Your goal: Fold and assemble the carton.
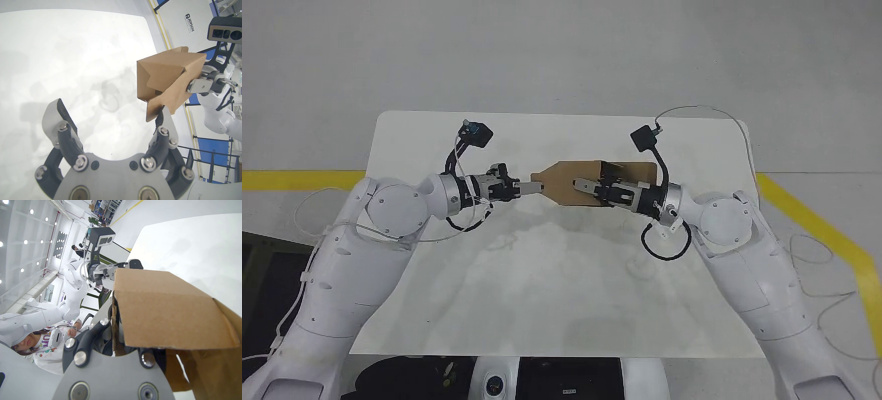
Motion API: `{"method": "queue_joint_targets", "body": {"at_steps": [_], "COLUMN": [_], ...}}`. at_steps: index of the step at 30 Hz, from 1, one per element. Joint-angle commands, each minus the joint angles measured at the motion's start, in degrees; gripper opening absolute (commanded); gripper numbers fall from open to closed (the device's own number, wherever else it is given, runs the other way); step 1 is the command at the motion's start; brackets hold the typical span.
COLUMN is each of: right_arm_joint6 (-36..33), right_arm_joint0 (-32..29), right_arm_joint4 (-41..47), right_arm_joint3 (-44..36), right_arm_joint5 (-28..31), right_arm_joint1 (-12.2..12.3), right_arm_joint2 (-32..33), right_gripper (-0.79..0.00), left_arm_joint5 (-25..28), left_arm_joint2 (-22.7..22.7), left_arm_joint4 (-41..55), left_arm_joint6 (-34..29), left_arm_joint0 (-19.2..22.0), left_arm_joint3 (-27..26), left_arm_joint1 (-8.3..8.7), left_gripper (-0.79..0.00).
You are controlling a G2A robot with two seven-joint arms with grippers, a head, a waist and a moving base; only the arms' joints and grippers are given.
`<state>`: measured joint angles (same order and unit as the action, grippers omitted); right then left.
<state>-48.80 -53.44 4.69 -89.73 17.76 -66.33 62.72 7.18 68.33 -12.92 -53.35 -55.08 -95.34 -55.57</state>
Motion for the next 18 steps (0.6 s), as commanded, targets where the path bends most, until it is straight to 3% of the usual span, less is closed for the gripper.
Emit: {"method": "queue_joint_targets", "body": {"at_steps": [1,18], "right_arm_joint6": [-0.4,-2.1], "right_arm_joint0": [0.3,2.4], "right_arm_joint4": [0.8,8.1], "right_arm_joint3": [0.0,2.1], "right_arm_joint5": [0.3,3.6], "right_arm_joint1": [-0.1,-1.2], "right_arm_joint2": [-0.4,-3.5], "right_gripper": [-0.785,-0.785], "left_arm_joint5": [0.0,1.0], "left_arm_joint2": [0.0,-0.3], "left_arm_joint4": [0.1,2.7], "left_arm_joint6": [0.1,-1.6], "left_arm_joint0": [0.0,0.6], "left_arm_joint3": [0.1,0.3], "left_arm_joint1": [-0.02,-0.14], "left_gripper": [0.000,0.000]}}
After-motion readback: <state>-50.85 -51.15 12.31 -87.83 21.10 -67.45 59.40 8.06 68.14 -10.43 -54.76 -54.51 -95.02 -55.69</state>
